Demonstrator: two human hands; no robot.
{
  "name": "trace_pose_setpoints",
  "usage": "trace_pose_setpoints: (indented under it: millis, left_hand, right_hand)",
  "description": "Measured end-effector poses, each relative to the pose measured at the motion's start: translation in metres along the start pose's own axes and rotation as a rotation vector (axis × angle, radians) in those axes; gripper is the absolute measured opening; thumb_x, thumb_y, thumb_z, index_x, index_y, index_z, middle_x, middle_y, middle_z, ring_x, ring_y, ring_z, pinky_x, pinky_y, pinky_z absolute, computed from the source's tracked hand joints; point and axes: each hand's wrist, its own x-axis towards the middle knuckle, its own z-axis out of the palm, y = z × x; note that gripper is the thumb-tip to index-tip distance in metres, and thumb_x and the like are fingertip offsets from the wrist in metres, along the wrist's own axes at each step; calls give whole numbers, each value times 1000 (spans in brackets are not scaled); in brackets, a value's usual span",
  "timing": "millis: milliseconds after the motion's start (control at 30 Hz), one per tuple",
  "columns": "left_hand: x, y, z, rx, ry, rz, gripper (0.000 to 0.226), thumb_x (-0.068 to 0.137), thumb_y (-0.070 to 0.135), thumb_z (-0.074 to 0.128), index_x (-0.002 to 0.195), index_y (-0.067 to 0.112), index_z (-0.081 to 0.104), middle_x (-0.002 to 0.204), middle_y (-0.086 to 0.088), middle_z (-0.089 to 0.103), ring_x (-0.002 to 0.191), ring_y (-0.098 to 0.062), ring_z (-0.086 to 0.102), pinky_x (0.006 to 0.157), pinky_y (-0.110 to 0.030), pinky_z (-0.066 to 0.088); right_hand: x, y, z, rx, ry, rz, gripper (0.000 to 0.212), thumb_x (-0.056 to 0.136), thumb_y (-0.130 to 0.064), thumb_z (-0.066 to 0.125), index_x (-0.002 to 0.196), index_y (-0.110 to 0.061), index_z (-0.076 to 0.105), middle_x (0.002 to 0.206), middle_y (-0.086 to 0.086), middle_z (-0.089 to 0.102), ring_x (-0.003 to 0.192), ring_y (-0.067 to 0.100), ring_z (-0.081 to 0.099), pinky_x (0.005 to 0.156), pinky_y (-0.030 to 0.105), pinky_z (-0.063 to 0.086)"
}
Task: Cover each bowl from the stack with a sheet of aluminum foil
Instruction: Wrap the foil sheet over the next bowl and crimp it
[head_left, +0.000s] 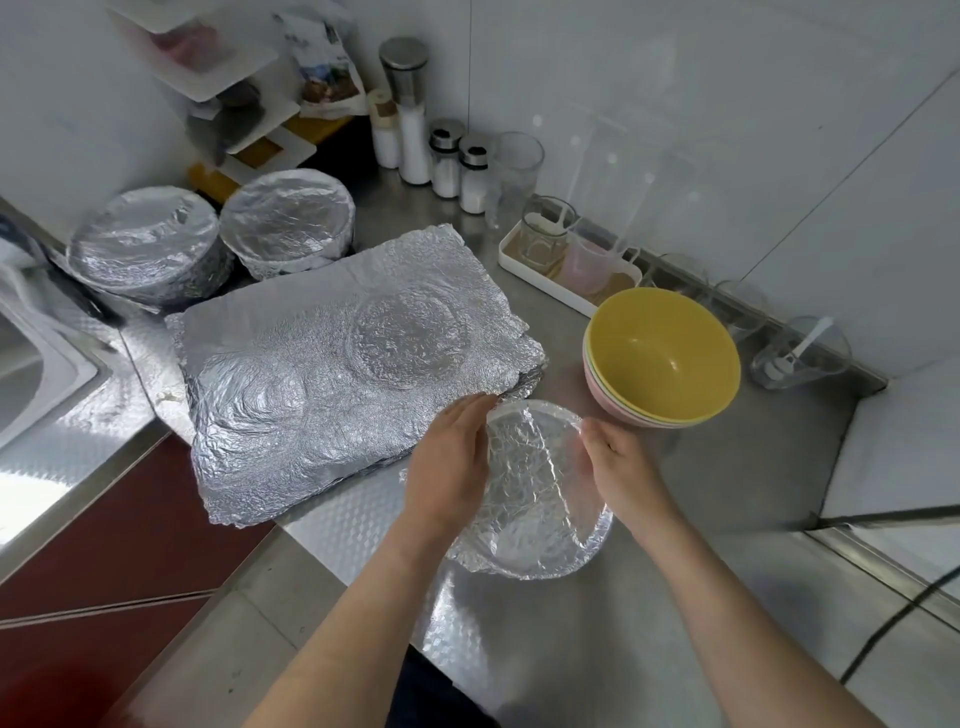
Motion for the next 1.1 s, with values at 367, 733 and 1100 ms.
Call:
trace_pose_setpoints:
  millis: [367, 733, 1100]
  left_hand:
    - [8, 3, 1, 15, 79, -77, 19, 97, 16, 56, 100, 8, 73, 87, -5, 63, 74, -19, 53, 64, -27, 34]
    - [10, 4, -2, -10, 64, -14, 16, 95, 12, 58, 95, 7, 73, 83, -5, 62, 73, -21, 54, 65, -30, 41]
    - [10, 7, 2, -21, 57, 40, 19, 94, 13, 56, 93, 4, 73, 82, -9, 63, 73, -27, 57, 66, -33, 46]
  right_hand:
    - [24, -9, 9, -132, -40, -11, 46, 102, -31, 39, 59, -16, 38, 50, 4, 39, 49, 20, 41, 54, 44, 41]
    - [24, -16, 4, -132, -166, 1, 41, 103, -29, 39, 68, -11, 53, 60, 9, 52, 57, 16, 50, 61, 36, 39]
    - [41, -21, 12, -349, -266, -145, 44, 101, -31, 44, 60, -17, 36, 51, 0, 36, 52, 16, 34, 55, 33, 26]
